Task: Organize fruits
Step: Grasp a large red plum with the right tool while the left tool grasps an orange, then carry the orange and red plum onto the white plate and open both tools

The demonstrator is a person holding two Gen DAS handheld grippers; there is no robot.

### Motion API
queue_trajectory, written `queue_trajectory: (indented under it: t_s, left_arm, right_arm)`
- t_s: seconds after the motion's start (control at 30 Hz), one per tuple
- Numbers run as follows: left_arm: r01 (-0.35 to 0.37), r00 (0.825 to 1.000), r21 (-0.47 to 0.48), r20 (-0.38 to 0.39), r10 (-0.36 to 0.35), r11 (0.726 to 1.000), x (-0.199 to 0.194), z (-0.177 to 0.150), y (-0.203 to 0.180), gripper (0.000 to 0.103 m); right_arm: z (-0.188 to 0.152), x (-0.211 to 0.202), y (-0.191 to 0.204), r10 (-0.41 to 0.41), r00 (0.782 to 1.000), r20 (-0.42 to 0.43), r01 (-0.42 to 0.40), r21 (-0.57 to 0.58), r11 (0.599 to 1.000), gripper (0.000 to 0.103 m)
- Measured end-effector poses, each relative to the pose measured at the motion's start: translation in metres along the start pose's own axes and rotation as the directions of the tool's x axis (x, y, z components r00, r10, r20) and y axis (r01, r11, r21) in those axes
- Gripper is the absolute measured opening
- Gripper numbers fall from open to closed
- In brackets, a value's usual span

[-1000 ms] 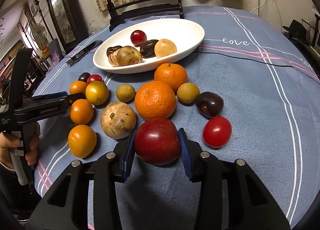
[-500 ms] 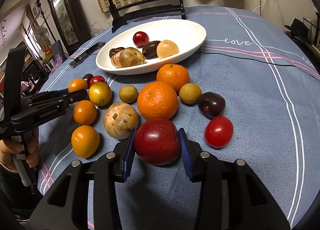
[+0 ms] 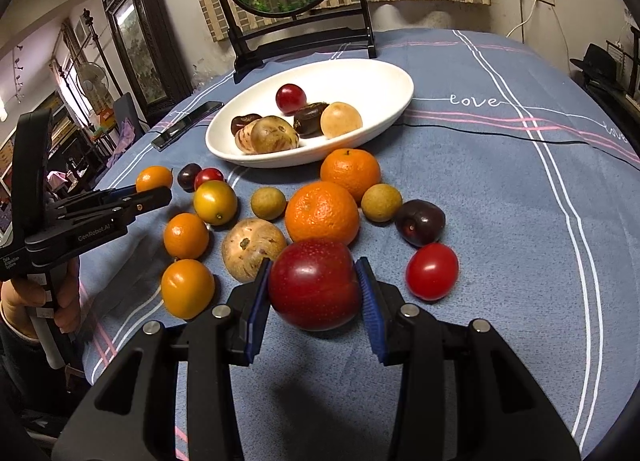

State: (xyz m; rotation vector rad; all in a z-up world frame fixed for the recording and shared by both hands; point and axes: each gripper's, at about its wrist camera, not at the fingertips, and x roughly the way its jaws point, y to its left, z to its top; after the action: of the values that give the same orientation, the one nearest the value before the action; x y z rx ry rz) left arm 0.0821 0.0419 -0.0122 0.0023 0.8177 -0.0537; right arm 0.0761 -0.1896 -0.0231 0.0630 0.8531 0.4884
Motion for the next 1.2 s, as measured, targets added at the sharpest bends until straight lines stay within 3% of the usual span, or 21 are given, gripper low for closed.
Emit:
queue_trajectory:
  t_s: [0.2,0.53,0.7,0.8,0.97,1.1,1.2]
  left_arm:
    - [0.038,0.999,0.012,0.018,-0.038,0.999,-0.005,0.015,-0.004,0.036]
    - [0.059,0.996,0.028,0.062,-0.061,0.998,0.003,0.07,-0.017,0.036]
    - [0.059,0.997,0.028,0.054,-0.061,0.998,0.023,0.096,-0.022,0.036]
    - [0.083,0.997,-0.003,0.005,-0.083,0.997,0.048,0.111,-0.019,0.036]
    - [-0.006,1.0,-0.039,-0.026,0.005,0.999,0.083,0.125,-0.015,0.036]
    - [-0.012,0.999,-0.037,-0.048,0.01,0.999,0.097,0.121,-0.014,0.036]
    - [0.0,0.999,-0.037,-0.046,-0.002,0.999,0.101,0.118,-0.013,0.037]
  right_arm:
    - [0.014,-0.009,0.001,0.026,0.999,0.037,-0.026,0.003,1.0,0.042]
    - [0.079,-0.012,0.026,0.03,0.993,0.113,-0.021,-0.077,0.997,0.042]
    - [0.11,0.009,0.037,-0.002,0.994,0.109,0.012,-0.098,0.995,0.042]
    - [0.124,0.031,0.041,-0.058,0.992,0.112,0.071,-0.112,0.991,0.042]
    - [0.136,0.066,0.028,-0.056,0.992,0.11,0.061,-0.035,0.998,0.043]
    - [0.132,0.091,0.011,-0.03,0.998,0.052,0.03,0.012,0.999,0.043]
    - [0.129,0.092,0.006,-0.04,0.997,0.061,0.038,0.021,0.999,0.049]
